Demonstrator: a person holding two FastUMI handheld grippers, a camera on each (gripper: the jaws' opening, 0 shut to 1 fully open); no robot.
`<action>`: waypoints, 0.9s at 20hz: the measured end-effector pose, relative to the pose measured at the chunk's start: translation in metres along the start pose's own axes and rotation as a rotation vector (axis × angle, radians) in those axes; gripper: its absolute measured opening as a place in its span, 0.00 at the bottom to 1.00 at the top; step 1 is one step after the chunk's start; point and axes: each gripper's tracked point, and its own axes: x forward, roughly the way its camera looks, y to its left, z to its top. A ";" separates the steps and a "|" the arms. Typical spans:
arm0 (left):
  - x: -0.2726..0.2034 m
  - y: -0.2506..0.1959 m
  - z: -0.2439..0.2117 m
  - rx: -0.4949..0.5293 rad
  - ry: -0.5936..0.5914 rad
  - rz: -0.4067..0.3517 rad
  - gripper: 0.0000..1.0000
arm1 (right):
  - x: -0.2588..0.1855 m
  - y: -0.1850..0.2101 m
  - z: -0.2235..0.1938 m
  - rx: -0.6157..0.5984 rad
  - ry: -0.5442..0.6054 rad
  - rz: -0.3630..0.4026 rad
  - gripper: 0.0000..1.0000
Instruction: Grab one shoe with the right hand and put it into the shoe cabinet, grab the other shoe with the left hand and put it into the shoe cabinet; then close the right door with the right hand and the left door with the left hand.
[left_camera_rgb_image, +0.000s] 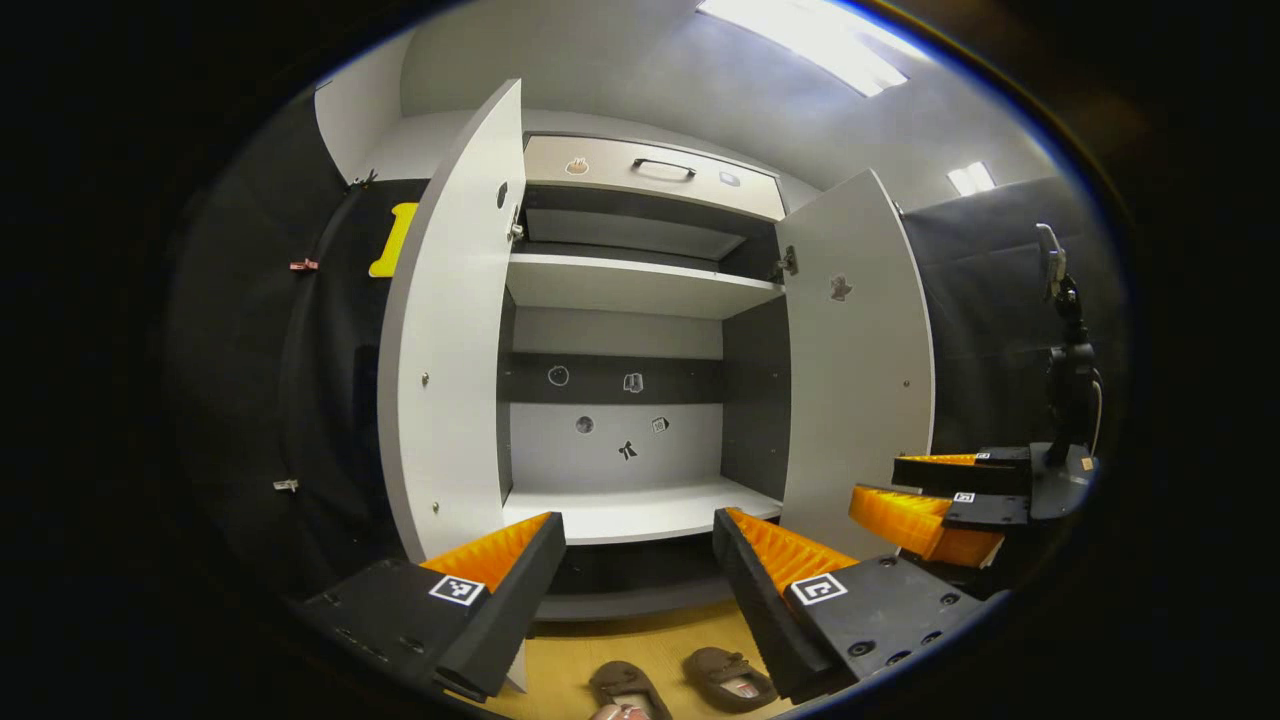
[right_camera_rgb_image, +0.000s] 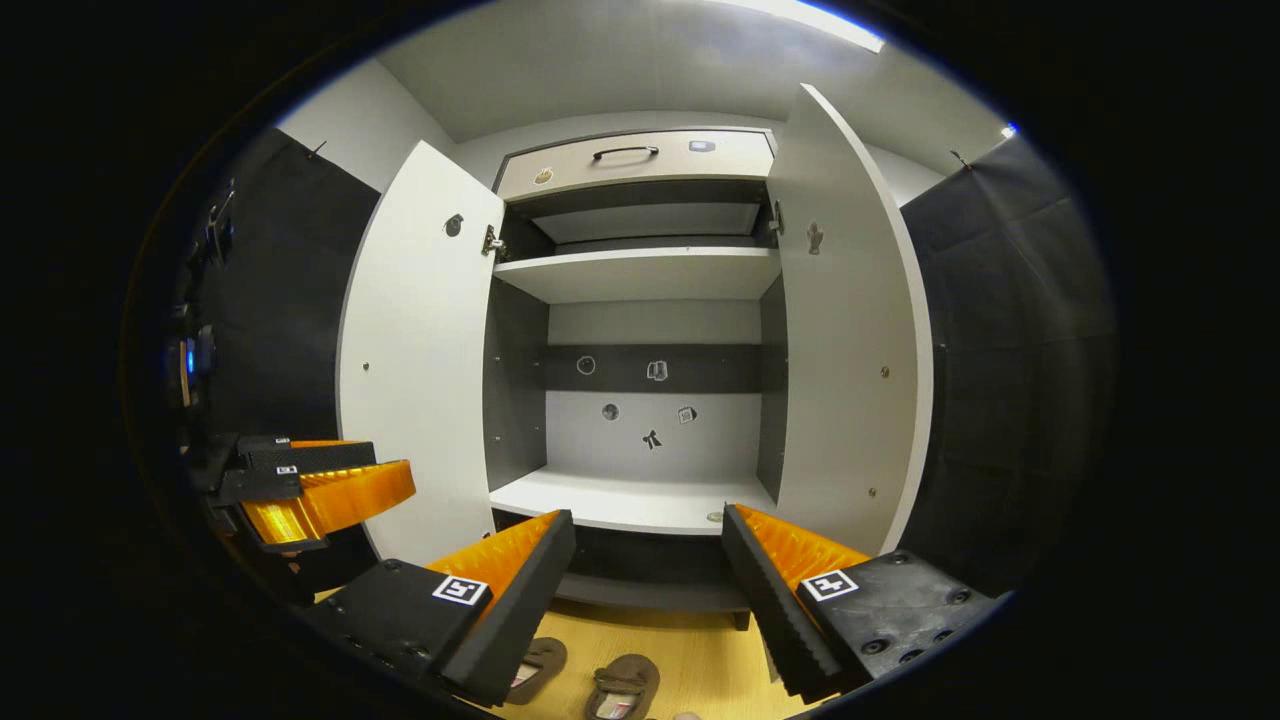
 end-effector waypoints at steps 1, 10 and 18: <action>-0.002 0.002 0.000 0.008 -0.003 0.001 0.95 | 0.002 0.003 -0.007 0.004 0.011 0.002 0.98; -0.017 0.025 -0.007 0.020 0.021 0.019 0.95 | 0.003 0.025 -0.104 0.019 0.170 0.006 0.98; -0.032 0.050 -0.012 0.010 0.034 0.056 0.95 | -0.010 0.040 -0.241 0.071 0.399 -0.012 0.99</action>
